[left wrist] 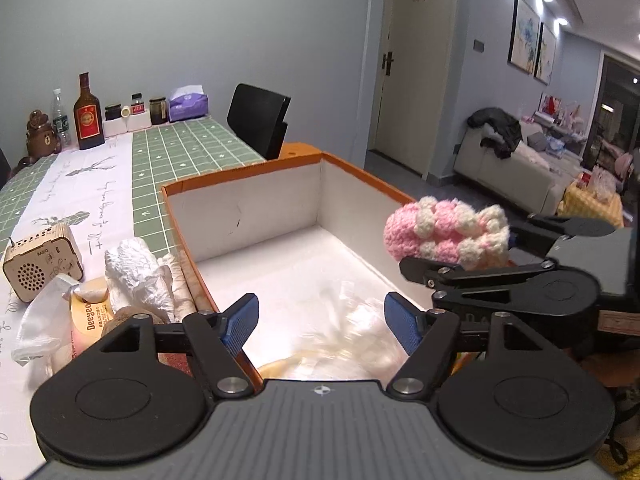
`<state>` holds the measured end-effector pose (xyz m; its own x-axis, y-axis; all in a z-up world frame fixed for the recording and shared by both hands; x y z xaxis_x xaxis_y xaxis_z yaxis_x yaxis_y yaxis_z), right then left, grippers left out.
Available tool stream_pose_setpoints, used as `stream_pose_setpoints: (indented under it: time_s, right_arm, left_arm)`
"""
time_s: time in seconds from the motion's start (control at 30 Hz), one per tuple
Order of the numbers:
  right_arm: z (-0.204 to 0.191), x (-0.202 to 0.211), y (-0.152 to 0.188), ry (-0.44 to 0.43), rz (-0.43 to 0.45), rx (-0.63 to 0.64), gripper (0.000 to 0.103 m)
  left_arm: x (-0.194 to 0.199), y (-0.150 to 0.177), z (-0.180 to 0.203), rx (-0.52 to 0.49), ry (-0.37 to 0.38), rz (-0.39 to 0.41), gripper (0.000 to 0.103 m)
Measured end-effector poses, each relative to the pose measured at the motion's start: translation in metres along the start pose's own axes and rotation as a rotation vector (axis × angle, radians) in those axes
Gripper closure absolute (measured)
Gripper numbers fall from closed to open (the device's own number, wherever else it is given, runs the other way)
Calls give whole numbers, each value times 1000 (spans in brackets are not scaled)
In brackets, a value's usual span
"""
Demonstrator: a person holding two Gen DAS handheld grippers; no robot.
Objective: Organize soft objects
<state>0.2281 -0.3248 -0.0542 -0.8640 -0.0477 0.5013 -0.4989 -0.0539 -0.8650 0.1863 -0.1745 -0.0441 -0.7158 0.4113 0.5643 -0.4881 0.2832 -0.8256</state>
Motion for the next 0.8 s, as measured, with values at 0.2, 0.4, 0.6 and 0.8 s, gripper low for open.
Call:
stream_pose_setpoints:
  time_s: [0.2,0.4,0.6,0.8]
  right_arm:
    - [-5,-7,-4,-37,-38,-30,41]
    - [-30,-18,-25,-101,-61,-28,39]
    - [-60,-51,-31,-125,-116,-15,39]
    - [-72,-68,-27,-129,-189,3,34]
  left_arm:
    - [14,-5,-14,43,-15,45,19]
    - [17,-4,-32,75,-21,94,18]
    - [7,0,-56,124,-114,87,20]
    - [10,6,-77,162,-182,95,20]
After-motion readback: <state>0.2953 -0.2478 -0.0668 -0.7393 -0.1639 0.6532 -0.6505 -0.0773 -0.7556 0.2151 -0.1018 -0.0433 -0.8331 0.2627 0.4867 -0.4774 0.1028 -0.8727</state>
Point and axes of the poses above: each gripper's, at about its wrist camera, not at the fingertips, and x roughly against the way its jaws point, z to its right, y to its underside, the point moved 8 cm from there along -x, roughly the way its jaws point, and after that the axes turned 5 degrees about -x, right-handed, at the moved point
